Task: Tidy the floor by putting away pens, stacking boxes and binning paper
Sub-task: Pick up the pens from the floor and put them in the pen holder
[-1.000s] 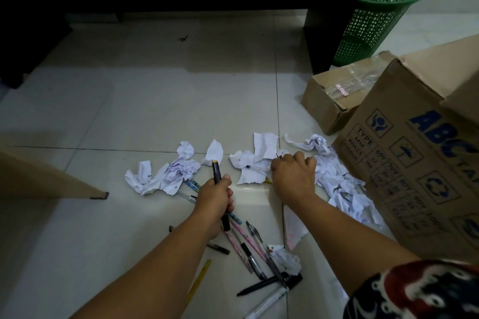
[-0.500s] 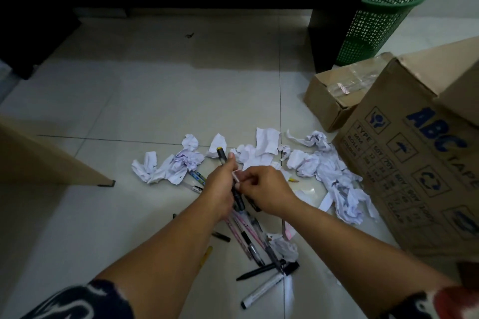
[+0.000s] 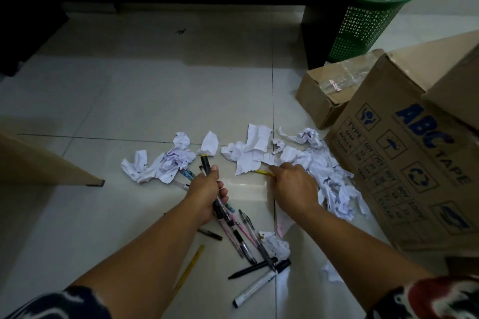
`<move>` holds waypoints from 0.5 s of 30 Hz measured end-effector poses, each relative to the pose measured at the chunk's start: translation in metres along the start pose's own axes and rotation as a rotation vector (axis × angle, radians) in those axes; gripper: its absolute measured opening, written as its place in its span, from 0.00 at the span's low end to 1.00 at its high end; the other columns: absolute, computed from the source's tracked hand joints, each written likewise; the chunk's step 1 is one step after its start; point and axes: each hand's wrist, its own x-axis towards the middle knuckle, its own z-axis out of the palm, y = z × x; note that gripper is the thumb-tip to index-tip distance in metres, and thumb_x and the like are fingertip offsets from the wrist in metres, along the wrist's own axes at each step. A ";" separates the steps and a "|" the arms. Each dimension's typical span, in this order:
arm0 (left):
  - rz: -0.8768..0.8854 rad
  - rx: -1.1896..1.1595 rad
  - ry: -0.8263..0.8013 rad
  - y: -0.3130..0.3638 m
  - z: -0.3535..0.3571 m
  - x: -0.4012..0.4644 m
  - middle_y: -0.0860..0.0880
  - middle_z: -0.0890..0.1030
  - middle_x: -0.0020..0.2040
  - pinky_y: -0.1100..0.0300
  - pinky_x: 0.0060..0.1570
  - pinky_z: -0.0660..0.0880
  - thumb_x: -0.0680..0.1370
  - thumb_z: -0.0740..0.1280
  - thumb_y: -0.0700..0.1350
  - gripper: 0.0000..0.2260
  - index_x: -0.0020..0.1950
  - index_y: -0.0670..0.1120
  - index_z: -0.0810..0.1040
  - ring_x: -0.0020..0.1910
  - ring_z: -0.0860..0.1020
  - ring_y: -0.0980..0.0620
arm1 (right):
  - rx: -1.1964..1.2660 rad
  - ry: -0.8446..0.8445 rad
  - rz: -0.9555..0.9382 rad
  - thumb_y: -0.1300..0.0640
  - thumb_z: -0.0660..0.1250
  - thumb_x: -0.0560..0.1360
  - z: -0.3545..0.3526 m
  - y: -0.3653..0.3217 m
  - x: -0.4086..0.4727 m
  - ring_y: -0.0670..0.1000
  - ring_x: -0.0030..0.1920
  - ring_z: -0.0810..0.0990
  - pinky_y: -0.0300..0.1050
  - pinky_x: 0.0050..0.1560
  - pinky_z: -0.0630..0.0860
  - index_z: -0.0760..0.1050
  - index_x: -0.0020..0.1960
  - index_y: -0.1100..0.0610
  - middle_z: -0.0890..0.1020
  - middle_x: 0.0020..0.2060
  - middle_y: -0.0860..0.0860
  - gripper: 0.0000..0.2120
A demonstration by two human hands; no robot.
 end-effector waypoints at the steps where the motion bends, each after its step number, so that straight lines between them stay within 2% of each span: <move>1: 0.001 0.000 -0.002 0.001 -0.001 0.000 0.48 0.68 0.32 0.58 0.31 0.71 0.81 0.61 0.52 0.11 0.46 0.44 0.69 0.28 0.68 0.51 | -0.005 0.005 -0.009 0.58 0.59 0.76 0.000 0.001 0.003 0.57 0.51 0.76 0.47 0.43 0.71 0.79 0.58 0.51 0.81 0.49 0.51 0.15; 5: 0.014 -0.005 -0.003 0.003 -0.003 -0.002 0.48 0.68 0.32 0.58 0.32 0.71 0.82 0.61 0.51 0.12 0.44 0.45 0.69 0.28 0.67 0.51 | -0.105 -0.078 -0.010 0.58 0.58 0.77 0.001 0.001 0.007 0.58 0.56 0.74 0.48 0.50 0.69 0.77 0.60 0.50 0.80 0.54 0.52 0.15; 10: 0.002 -0.001 0.005 0.003 -0.012 -0.009 0.49 0.66 0.30 0.58 0.30 0.70 0.81 0.62 0.52 0.12 0.45 0.44 0.72 0.26 0.65 0.52 | -0.141 -0.131 -0.013 0.59 0.60 0.76 -0.005 -0.003 0.002 0.56 0.52 0.76 0.48 0.50 0.69 0.79 0.53 0.50 0.80 0.50 0.52 0.12; 12: -0.015 0.007 0.014 0.003 -0.013 -0.007 0.49 0.66 0.29 0.59 0.28 0.70 0.80 0.63 0.51 0.12 0.45 0.43 0.73 0.24 0.65 0.53 | -0.024 -0.207 0.020 0.58 0.62 0.75 -0.008 -0.007 0.001 0.55 0.48 0.78 0.47 0.46 0.72 0.80 0.51 0.52 0.81 0.47 0.53 0.09; 15: -0.037 0.029 0.011 0.005 -0.014 -0.007 0.48 0.66 0.27 0.59 0.28 0.71 0.79 0.66 0.52 0.13 0.47 0.42 0.73 0.20 0.66 0.53 | 0.435 -0.383 0.191 0.55 0.66 0.73 -0.021 -0.022 -0.003 0.52 0.43 0.80 0.44 0.41 0.76 0.82 0.45 0.56 0.83 0.41 0.52 0.07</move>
